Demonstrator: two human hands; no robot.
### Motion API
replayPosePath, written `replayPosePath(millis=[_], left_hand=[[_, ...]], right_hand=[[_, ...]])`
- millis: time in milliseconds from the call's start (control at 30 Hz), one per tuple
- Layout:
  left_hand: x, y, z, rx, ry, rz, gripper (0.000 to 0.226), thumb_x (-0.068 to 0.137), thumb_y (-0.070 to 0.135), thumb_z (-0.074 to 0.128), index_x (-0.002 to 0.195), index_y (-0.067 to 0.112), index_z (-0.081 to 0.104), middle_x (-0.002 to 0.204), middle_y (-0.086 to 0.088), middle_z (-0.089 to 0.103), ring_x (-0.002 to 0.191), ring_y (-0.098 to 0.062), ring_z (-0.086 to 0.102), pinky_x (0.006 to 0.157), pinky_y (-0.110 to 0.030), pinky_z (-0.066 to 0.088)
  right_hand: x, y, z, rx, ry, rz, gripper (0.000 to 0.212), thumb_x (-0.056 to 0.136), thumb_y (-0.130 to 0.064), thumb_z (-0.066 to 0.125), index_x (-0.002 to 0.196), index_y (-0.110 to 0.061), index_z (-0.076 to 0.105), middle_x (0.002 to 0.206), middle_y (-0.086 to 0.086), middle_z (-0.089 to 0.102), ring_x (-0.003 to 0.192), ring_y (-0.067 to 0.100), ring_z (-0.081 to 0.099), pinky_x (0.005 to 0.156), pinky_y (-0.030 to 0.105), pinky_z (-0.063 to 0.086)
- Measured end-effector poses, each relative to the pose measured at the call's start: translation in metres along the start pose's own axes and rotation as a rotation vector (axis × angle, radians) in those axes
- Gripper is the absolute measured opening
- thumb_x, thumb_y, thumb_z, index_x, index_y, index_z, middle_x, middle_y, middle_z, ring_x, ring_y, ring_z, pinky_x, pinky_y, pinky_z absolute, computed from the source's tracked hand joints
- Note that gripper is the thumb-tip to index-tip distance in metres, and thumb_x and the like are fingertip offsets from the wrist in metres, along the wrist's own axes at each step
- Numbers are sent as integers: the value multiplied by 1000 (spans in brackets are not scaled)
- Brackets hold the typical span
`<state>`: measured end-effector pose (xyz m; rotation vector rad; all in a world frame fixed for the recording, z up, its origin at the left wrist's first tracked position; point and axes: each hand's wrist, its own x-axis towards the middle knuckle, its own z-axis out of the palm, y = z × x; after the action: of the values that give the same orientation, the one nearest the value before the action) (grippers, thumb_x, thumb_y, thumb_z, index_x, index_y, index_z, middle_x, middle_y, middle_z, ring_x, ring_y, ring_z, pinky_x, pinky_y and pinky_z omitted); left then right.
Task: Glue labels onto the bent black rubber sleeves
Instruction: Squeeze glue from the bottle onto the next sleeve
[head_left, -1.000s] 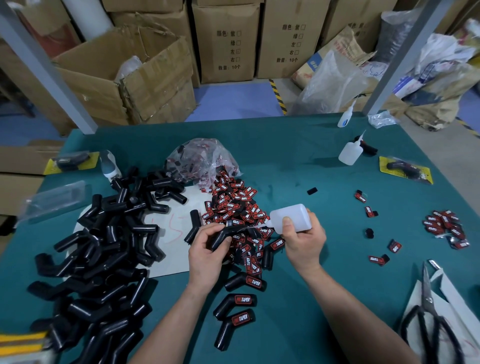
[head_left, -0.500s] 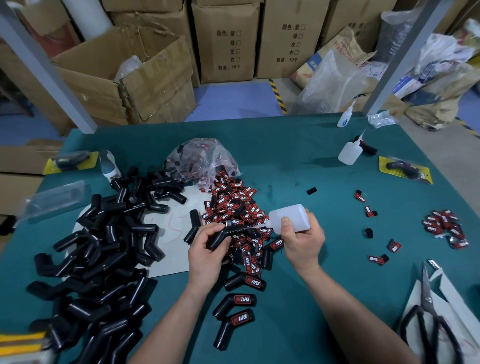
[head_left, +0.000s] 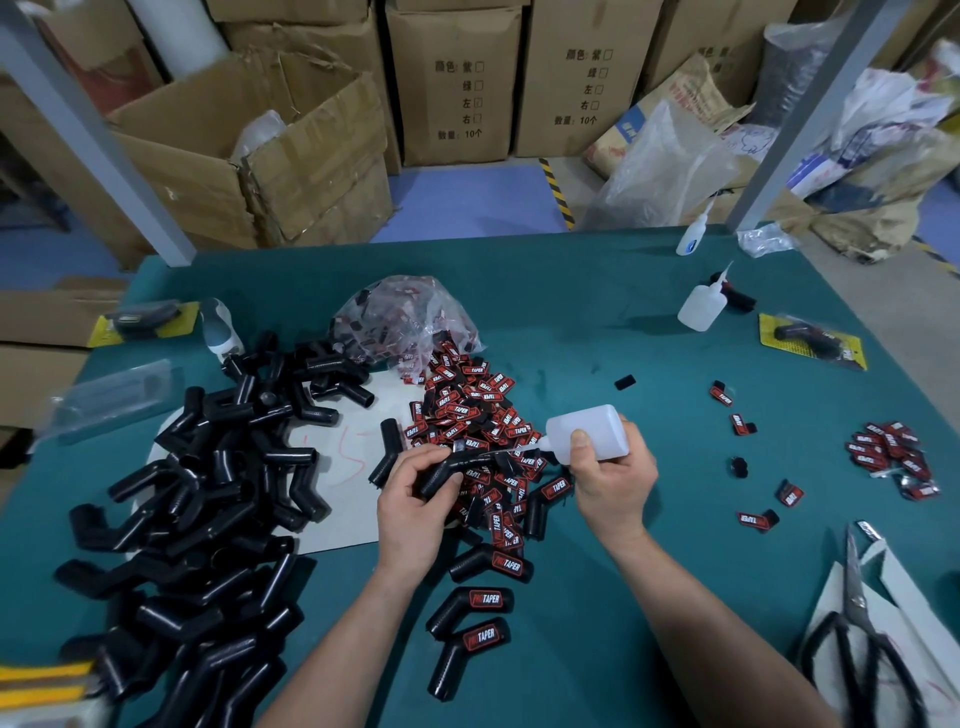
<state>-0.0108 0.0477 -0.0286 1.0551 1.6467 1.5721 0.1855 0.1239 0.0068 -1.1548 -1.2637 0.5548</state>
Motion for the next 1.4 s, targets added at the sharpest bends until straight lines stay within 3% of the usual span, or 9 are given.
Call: replayPosePath(millis=[133, 300, 467, 600, 700, 967, 1133, 1267, 1400], left_hand=[[1, 0, 0, 10, 6, 6, 42, 85, -6, 79, 104, 31, 74, 112, 14, 69, 115, -11, 64, 105, -19, 46], [1, 1, 1, 11, 13, 1, 44, 85, -8, 78, 103, 32, 74, 111, 14, 69, 114, -9, 64, 102, -16, 45], [0, 2, 1, 14, 11, 8, 43, 84, -8, 78, 103, 30, 74, 111, 15, 69, 114, -8, 64, 104, -16, 45], [0, 4, 1, 16, 10, 6, 42, 85, -8, 78, 102, 29, 74, 111, 15, 69, 115, -10, 64, 105, -18, 45], [0, 4, 1, 12, 13, 7, 42, 85, -9, 78, 103, 30, 74, 111, 15, 69, 114, -7, 64, 103, -15, 45], [0, 4, 0, -10, 17, -63, 35, 86, -5, 78, 105, 23, 76, 112, 14, 69, 115, -11, 65, 108, -34, 49], [-1, 5, 0, -17, 12, -94, 35, 86, -3, 79, 107, 25, 77, 113, 16, 69, 113, -8, 65, 105, -34, 53], [-1, 5, -1, -25, 14, -106, 35, 86, -1, 80, 108, 27, 77, 112, 17, 69, 111, -8, 66, 102, -32, 54], [-1, 4, -1, -19, 14, -119, 32, 86, -1, 80, 110, 21, 77, 112, 14, 69, 112, -12, 67, 103, -38, 54]], right_hand=[[0, 0, 0, -8, -2, -15, 21, 80, -36, 65, 86, -18, 57, 72, -15, 53, 65, 4, 48, 63, 3, 37], [0, 1, 0, -32, 9, -2, 22, 79, -37, 65, 85, -17, 58, 72, -20, 52, 66, -14, 50, 62, 2, 36], [0, 2, 0, -25, 10, -16, 20, 79, -37, 65, 85, -20, 56, 73, -20, 53, 64, 5, 47, 61, 5, 37], [1, 5, 0, -38, 11, -37, 24, 79, -36, 65, 83, -13, 60, 73, -20, 53, 64, 7, 46, 61, 3, 37], [0, 7, 0, -47, 17, -41, 30, 80, -36, 65, 81, -6, 61, 69, -10, 51, 63, 8, 45, 61, 4, 37], [-1, 5, 1, -21, 0, -7, 22, 79, -38, 66, 87, -19, 57, 76, -20, 55, 65, 3, 50, 61, 7, 39], [-1, 5, 1, -5, -7, -10, 22, 80, -35, 66, 84, -15, 59, 75, -21, 54, 64, -1, 50, 60, 7, 39], [-2, 2, 1, 0, -20, 1, 15, 80, -34, 67, 86, -28, 55, 72, -20, 54, 65, -7, 51, 58, 9, 39], [-2, 3, 1, 2, -11, -4, 19, 80, -35, 67, 83, -19, 56, 72, -16, 54, 63, 4, 50, 57, 10, 39]])
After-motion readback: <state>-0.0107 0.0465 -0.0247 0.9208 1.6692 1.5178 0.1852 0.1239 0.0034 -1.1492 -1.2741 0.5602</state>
